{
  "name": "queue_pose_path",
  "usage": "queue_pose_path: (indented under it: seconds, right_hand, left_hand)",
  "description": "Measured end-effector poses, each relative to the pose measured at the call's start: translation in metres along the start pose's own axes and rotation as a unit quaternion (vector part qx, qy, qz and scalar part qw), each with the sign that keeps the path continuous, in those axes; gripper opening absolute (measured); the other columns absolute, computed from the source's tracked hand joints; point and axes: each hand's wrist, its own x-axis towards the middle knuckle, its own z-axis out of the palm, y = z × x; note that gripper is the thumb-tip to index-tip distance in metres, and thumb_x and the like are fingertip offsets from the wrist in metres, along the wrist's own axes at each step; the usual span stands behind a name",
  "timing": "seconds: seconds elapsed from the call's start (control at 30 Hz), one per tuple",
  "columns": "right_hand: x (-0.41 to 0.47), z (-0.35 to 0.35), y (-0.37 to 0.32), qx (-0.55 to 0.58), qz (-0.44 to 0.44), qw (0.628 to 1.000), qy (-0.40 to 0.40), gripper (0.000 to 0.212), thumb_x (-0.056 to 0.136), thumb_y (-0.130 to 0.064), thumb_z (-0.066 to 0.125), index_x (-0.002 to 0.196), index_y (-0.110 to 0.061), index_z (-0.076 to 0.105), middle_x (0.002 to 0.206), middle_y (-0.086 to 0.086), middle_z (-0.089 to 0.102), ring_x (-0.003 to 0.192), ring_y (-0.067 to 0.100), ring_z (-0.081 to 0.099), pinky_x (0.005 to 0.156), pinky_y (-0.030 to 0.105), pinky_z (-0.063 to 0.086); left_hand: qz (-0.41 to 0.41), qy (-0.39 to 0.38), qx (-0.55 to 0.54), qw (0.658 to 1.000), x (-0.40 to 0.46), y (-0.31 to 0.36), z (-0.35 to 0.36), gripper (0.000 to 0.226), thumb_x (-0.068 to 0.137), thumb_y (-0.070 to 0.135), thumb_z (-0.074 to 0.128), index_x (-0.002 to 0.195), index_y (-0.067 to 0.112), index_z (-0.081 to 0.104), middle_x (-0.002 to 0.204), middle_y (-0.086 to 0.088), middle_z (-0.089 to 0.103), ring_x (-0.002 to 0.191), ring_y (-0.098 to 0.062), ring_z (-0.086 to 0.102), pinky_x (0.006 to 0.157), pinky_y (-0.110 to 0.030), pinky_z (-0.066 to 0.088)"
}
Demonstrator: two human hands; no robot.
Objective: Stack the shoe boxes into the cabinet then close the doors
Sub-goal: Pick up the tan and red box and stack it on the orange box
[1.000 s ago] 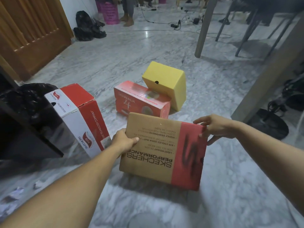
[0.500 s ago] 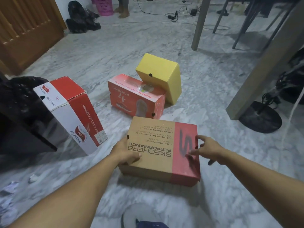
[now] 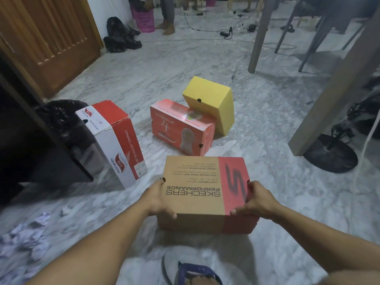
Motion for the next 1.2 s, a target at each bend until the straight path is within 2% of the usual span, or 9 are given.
queue_pose_path:
  seconds: [0.13, 0.23, 0.4, 0.5, 0.67, 0.83, 0.97, 1.07, 1.2]
  right_hand:
    - [-0.019, -0.009, -0.025, 0.02, -0.045, 0.999, -0.014, 0.081, 0.048, -0.031, 0.097, 0.113, -0.012, 0.053, 0.098, -0.006, 0.062, 0.087, 0.013, 0.063, 0.061, 0.022, 0.051]
    - [-0.034, -0.019, -0.05, 0.013, -0.079, 0.996, -0.043, 0.071, 0.05, -0.027, 0.097, 0.109, -0.014, 0.059, 0.096, -0.001, 0.067, 0.084, 0.017, 0.068, 0.06, 0.034, 0.06]
    - [-0.068, -0.038, -0.105, -0.036, -0.126, 0.988, -0.076, 0.066, 0.048, -0.022, 0.098, 0.099, -0.01, 0.059, 0.088, 0.005, 0.065, 0.076, 0.022, 0.069, 0.059, 0.041, 0.06]
    - [-0.091, -0.046, -0.139, -0.056, -0.148, 0.984, -0.084, 0.066, 0.049, -0.02, 0.098, 0.101, -0.007, 0.059, 0.094, 0.012, 0.065, 0.084, 0.031, 0.071, 0.065, 0.052, 0.061]
    - [-0.131, -0.051, -0.196, -0.075, -0.184, 0.975, -0.097, 0.058, 0.051, -0.016, 0.097, 0.096, -0.009, 0.06, 0.088, 0.009, 0.06, 0.063, 0.021, 0.068, 0.059, 0.052, 0.06]
    - [-0.177, -0.042, -0.259, -0.095, -0.24, 0.963, -0.077, 0.063, 0.046, -0.019, 0.099, 0.098, -0.01, 0.063, 0.081, 0.006, 0.063, 0.056, 0.017, 0.067, 0.049, 0.036, 0.057]
    - [-0.21, -0.031, -0.306, -0.089, -0.3, 0.948, -0.064, 0.077, 0.047, -0.017, 0.098, 0.112, -0.01, 0.058, 0.097, 0.01, 0.066, 0.067, 0.027, 0.071, 0.054, 0.045, 0.06]
    - [-0.233, -0.021, -0.339, -0.07, -0.337, 0.937, -0.067, 0.097, 0.046, -0.016, 0.098, 0.129, -0.011, 0.048, 0.116, 0.008, 0.06, 0.089, 0.029, 0.069, 0.066, 0.049, 0.061]
    - [-0.261, -0.011, -0.386, -0.042, -0.394, 0.912, -0.107, 0.101, 0.042, -0.017, 0.096, 0.131, -0.014, 0.048, 0.112, -0.002, 0.06, 0.093, 0.023, 0.068, 0.069, 0.047, 0.061]
  left_hand:
    - [-0.012, 0.013, -0.004, 1.0, -0.033, 0.016, -0.029, 0.091, 0.049, 0.006, 0.094, 0.119, 0.017, 0.039, 0.11, 0.008, 0.054, 0.105, -0.016, 0.054, 0.08, -0.026, 0.049]
    - [-0.009, 0.012, -0.017, 1.0, -0.06, 0.021, -0.056, 0.091, 0.047, 0.004, 0.095, 0.123, 0.011, 0.045, 0.111, 0.005, 0.062, 0.109, -0.021, 0.06, 0.079, -0.035, 0.058]
    - [-0.004, 0.038, -0.04, 0.998, -0.117, 0.03, -0.099, 0.095, 0.056, 0.002, 0.091, 0.137, 0.009, 0.041, 0.106, 0.008, 0.062, 0.099, -0.02, 0.063, 0.061, -0.029, 0.052]
    - [0.004, 0.067, -0.04, 0.997, -0.15, 0.029, -0.124, 0.068, 0.055, 0.003, 0.092, 0.112, 0.015, 0.057, 0.116, -0.002, 0.068, 0.092, -0.019, 0.066, 0.053, -0.026, 0.049]
    - [0.022, 0.118, -0.038, 0.992, -0.211, 0.026, -0.167, 0.057, 0.056, 0.003, 0.092, 0.079, 0.028, 0.047, 0.089, 0.012, 0.061, 0.09, -0.012, 0.06, 0.081, -0.034, 0.053]
    - [0.023, 0.172, -0.035, 0.984, -0.28, 0.016, -0.21, 0.051, 0.056, 0.003, 0.092, 0.079, 0.027, 0.053, 0.09, 0.009, 0.067, 0.09, -0.01, 0.063, 0.086, -0.03, 0.055]
    - [0.002, 0.214, -0.038, 0.976, -0.338, 0.014, -0.241, 0.055, 0.05, 0.016, 0.095, 0.097, 0.019, 0.066, 0.097, 0.004, 0.075, 0.101, -0.019, 0.067, 0.086, -0.038, 0.054]
    - [0.0, 0.27, -0.047, 0.962, -0.376, 0.013, -0.263, 0.066, 0.037, 0.033, 0.097, 0.092, 0.02, 0.064, 0.098, 0.005, 0.075, 0.102, -0.018, 0.066, 0.094, -0.04, 0.053]
    - [-0.013, 0.322, -0.033, 0.946, -0.427, 0.011, -0.287, 0.061, 0.05, 0.034, 0.095, 0.099, 0.018, 0.062, 0.104, 0.006, 0.071, 0.103, -0.014, 0.063, 0.101, -0.034, 0.048]
